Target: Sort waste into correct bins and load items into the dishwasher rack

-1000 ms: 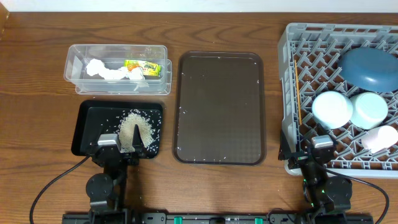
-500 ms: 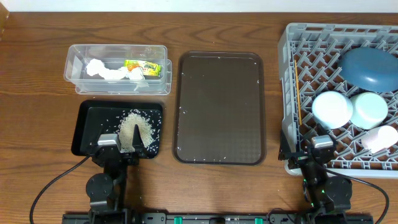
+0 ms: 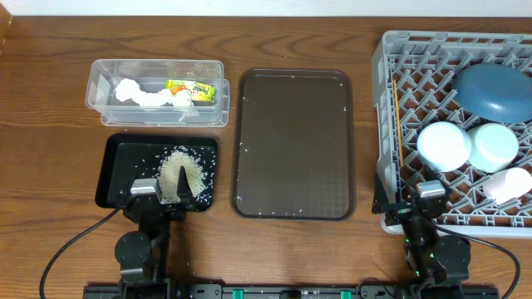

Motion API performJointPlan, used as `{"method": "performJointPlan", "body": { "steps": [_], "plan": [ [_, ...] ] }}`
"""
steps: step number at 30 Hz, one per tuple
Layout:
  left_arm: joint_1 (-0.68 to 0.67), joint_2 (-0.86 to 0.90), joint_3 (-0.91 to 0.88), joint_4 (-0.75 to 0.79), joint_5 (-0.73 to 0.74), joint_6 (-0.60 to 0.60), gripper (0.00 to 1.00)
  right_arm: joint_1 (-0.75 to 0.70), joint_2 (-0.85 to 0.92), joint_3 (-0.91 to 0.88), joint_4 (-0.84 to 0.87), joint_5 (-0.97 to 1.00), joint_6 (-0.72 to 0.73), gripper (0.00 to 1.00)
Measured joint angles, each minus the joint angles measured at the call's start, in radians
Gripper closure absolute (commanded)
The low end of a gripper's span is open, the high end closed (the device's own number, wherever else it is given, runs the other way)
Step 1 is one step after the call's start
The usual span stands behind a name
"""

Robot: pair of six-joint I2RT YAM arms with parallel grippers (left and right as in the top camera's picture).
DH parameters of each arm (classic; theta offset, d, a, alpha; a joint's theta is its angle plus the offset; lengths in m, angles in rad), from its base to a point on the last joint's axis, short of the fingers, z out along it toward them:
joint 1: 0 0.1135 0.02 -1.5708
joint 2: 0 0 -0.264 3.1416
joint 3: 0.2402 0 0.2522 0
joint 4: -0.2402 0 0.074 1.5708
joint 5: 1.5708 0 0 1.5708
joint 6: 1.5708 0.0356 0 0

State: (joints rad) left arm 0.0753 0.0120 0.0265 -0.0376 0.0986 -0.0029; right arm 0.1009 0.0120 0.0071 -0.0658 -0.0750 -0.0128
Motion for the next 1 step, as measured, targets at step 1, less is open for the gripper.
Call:
{"method": "performJointPlan", "body": {
  "steps": [1],
  "plan": [
    [0.000,0.000,0.000,0.000,0.000,0.000,0.04,0.000,0.000,0.000,0.000,0.000,0.000,0.01]
  ]
}}
